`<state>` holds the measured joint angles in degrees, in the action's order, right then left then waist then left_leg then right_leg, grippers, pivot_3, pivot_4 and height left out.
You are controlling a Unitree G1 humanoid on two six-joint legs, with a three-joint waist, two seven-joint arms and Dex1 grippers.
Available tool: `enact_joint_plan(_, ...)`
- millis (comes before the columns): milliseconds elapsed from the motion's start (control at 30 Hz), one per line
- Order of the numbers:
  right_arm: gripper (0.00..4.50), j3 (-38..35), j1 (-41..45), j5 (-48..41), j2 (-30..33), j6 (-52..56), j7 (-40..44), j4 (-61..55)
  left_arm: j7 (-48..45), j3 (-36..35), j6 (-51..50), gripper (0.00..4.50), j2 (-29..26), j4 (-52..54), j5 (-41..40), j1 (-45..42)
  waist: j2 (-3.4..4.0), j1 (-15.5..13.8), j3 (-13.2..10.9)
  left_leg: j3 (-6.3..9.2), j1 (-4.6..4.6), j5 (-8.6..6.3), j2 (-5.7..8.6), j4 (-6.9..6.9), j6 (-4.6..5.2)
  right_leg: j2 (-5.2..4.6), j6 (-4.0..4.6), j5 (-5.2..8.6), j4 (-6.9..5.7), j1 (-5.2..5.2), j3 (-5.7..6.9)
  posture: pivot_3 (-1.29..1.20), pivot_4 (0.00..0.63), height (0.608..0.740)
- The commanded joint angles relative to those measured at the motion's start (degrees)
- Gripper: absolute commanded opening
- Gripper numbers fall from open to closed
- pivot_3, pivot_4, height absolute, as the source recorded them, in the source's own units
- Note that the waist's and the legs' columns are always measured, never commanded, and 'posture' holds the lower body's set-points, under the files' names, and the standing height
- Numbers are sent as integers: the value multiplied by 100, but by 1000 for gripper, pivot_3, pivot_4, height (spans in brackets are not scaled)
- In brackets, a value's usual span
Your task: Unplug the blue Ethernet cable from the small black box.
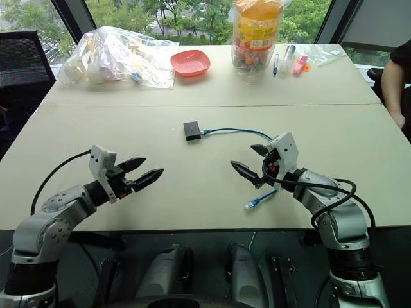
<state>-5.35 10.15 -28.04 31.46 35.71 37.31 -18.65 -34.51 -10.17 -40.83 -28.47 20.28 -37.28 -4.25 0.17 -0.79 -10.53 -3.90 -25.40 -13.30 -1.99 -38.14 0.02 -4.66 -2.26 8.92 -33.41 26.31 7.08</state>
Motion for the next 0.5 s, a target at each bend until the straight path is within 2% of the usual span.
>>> enact_joint_plan(33, 4500, -39, 70, 23, -11, -133, -35, -112, -52, -137, -10, 4458, -37, 62, -183, -125, 0, 3, 0, 0, 0, 0, 0, 0, 0, 0, 0, 0, 0, 0, 0, 0, 150, 740)
enact_joint_plan(367, 4500, -24, 147, 72, -21, -152, -61, -47, 21, -85, -55, 4458, -83, 15, -139, -224, 0, 4, 0, -10, 2, 6, 0, 0, 10, 2, 0, 0, -1, 3, -5, 0, 150, 740)
enact_joint_plan(500, 4500, 87, 346, 27, 38, -108, 168, 148, -43, 30, 164, 4458, -228, -212, 189, -488, -1, 2, 0, -13, 2, 5, 0, 0, 9, 2, 0, 0, -2, 3, -6, 0, 150, 740)
